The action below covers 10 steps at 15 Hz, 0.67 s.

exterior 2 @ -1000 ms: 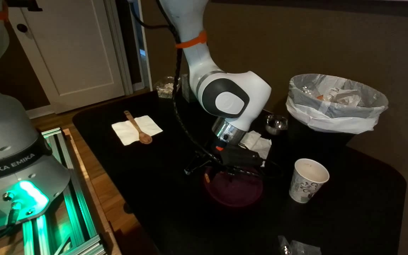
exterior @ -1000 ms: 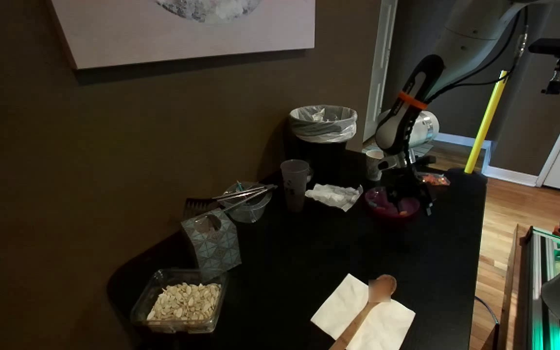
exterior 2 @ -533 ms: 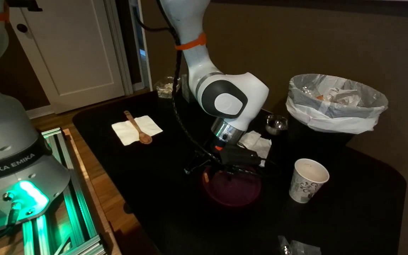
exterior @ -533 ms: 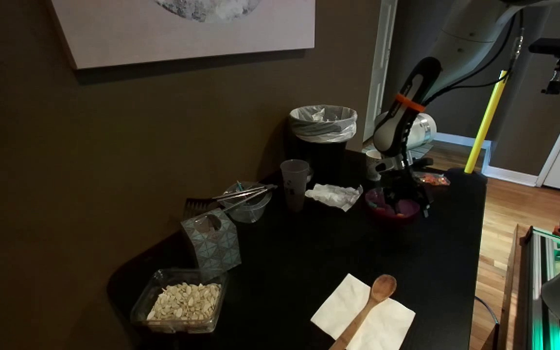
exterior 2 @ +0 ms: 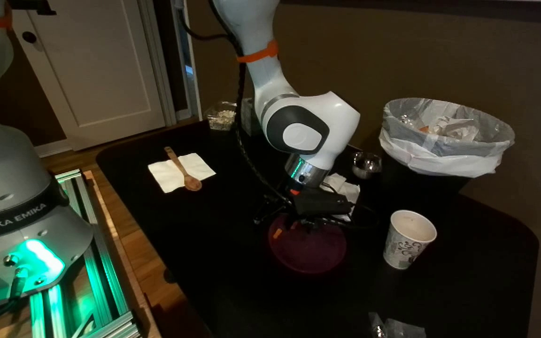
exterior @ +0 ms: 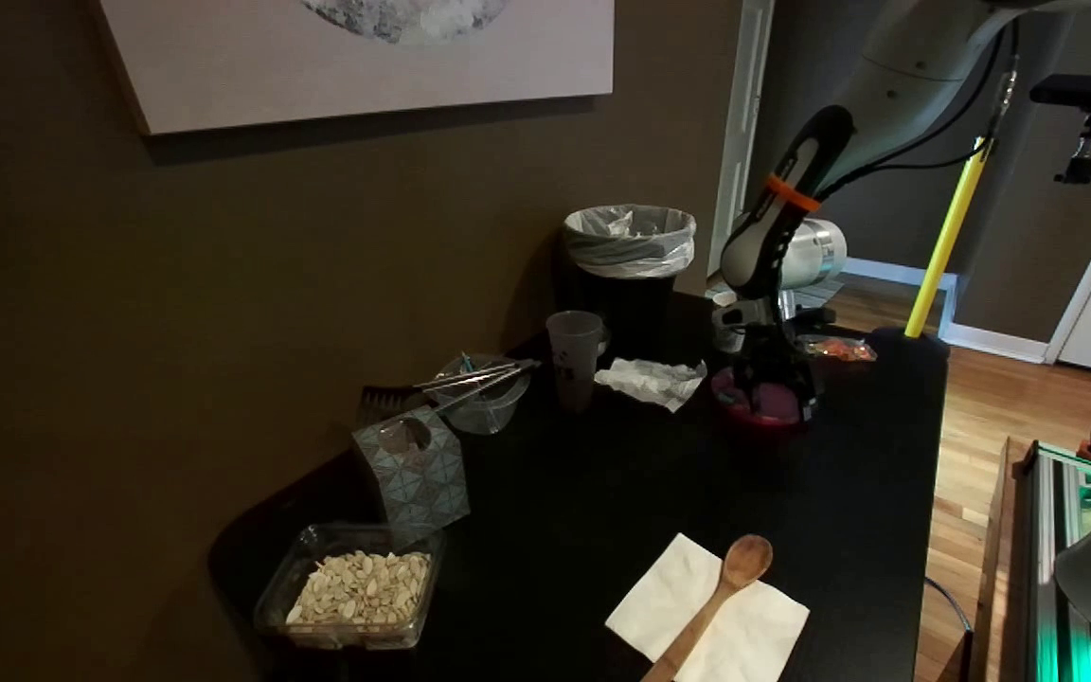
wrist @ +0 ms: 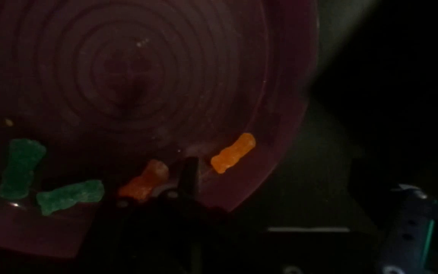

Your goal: Pick up the candy on the table surface and place it on the purple plate

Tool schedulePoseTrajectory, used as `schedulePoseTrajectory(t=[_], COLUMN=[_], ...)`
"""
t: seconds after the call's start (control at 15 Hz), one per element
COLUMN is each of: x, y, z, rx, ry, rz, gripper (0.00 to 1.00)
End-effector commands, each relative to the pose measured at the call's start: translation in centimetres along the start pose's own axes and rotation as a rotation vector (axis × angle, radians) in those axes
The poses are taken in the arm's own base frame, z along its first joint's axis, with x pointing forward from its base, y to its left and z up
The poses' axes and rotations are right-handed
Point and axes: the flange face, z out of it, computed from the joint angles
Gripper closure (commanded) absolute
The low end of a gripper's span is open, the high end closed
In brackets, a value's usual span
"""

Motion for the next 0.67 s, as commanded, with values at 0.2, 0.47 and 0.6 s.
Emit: schedulePoseTrajectory(t=[0.2, 0.47, 0.6], x=[-1.6, -3.3, -4.1], y=[-0.4, -3.0, -5.2], z=[-2.6, -6.2, -8.1], rx=[-0.099, -0.17, -0.195], ry=[0.114, 0.221, 0.262], rz=[0.029, -0.03, -0.086], gripper=[0.0, 0.0, 0.0])
